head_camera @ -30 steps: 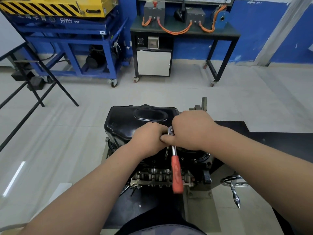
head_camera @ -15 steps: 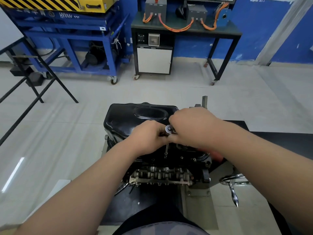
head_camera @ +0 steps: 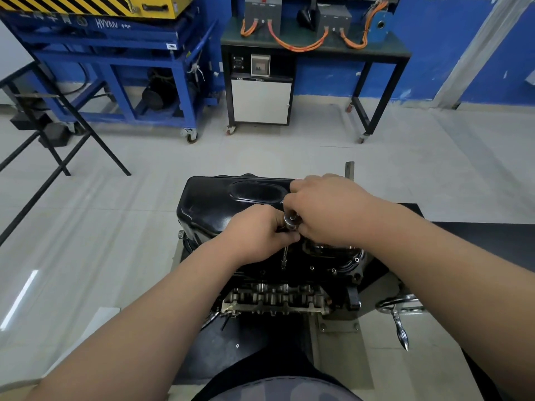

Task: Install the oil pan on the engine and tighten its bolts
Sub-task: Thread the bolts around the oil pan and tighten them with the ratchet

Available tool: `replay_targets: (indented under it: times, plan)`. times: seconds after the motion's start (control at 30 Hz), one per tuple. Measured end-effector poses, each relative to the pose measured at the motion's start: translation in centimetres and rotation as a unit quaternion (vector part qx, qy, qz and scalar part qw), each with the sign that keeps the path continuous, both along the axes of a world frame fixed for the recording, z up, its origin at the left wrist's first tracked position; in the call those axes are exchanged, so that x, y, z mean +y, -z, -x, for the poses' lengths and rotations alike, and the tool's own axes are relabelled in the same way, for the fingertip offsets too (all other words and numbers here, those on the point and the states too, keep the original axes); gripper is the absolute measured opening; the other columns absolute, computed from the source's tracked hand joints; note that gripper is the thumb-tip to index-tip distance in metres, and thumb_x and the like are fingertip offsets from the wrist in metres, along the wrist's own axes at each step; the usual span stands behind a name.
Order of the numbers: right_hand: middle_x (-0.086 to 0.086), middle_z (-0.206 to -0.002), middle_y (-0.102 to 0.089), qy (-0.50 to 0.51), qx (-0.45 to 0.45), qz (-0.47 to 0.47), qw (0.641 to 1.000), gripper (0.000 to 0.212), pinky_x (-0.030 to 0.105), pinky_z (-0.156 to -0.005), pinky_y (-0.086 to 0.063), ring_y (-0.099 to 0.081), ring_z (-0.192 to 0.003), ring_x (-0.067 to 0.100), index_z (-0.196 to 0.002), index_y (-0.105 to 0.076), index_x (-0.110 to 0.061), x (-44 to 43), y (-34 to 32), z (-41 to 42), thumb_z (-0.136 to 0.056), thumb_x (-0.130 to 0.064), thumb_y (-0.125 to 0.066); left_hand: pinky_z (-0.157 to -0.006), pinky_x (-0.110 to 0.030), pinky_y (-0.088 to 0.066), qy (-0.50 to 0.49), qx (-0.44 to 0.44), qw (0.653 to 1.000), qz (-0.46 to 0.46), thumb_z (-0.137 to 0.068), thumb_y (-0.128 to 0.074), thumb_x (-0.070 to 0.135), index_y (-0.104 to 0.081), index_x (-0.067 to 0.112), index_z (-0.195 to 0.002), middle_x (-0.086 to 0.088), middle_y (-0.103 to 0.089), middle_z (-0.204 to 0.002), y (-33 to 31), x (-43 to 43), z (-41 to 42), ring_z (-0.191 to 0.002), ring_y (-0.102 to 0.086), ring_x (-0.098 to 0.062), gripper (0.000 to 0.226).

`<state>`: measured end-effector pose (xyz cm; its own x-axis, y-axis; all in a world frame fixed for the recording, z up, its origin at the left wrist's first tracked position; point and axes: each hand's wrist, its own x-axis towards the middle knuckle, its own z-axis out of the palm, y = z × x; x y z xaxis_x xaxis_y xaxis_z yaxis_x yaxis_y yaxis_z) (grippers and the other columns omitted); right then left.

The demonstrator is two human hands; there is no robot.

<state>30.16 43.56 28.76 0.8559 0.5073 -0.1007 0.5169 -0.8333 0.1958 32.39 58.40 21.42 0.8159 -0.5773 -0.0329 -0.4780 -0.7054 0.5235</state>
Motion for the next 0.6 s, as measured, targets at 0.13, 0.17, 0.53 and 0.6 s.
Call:
replay_targets:
  times: [0.13, 0.17, 0.53, 0.6]
  plan:
    - [-0.003, -0.060, -0.041, 0.081, -0.028, -0.011, 0.996, 0.047, 0.026, -0.048, -0.027, -0.038, -0.050, 0.013, -0.057, -0.039, -0.020, 0.5, 0.3, 0.8, -0.082, -0.059, -0.044, -0.049, -0.026, -0.032, -0.041, -0.031, 0.999, 0.002, -0.075, -0.055, 0.041, -0.047, 0.025, -0.060, 0.007, -0.048, -0.055, 0.2, -0.1, 0.3, -0.056, -0.040, -0.011, 0.023]
    - [-0.004, -0.058, -0.038, 0.109, -0.022, -0.022, 0.994, 0.051, 0.025, -0.046, -0.024, -0.034, -0.049, 0.011, -0.055, -0.036, -0.021, 0.6, 0.4, 1.0, -0.081, -0.064, -0.042, -0.048, -0.025, -0.029, -0.046, -0.038, 0.998, -0.003, -0.074, -0.052, 0.037, -0.047, 0.026, -0.060, 0.007, -0.049, -0.054, 0.3, 0.0, 0.4, -0.055, -0.041, -0.011, 0.019]
    - [-0.003, -0.073, -0.050, 0.050, -0.034, 0.002, 0.998, 0.038, 0.027, -0.055, -0.032, -0.050, -0.061, 0.019, -0.067, -0.049, -0.022, 0.3, 0.4, 1.3, -0.081, -0.057, -0.049, -0.049, -0.026, -0.036, -0.035, -0.071, 0.997, 0.015, -0.077, -0.055, 0.054, -0.047, 0.040, -0.059, 0.012, -0.048, -0.051, 1.0, 0.3, 1.1, -0.052, -0.043, -0.005, 0.025]
    - [-0.004, -0.058, -0.043, 0.111, -0.032, -0.021, 0.993, 0.050, 0.024, -0.047, -0.026, -0.039, -0.049, 0.013, -0.054, -0.040, -0.020, 0.5, 0.5, 1.7, -0.079, -0.064, -0.045, -0.053, -0.027, -0.039, -0.049, -0.091, 0.995, -0.001, -0.075, -0.046, 0.051, -0.056, 0.027, -0.071, 0.008, -0.053, -0.057, 1.1, 0.0, 1.3, -0.059, -0.049, -0.012, 0.026]
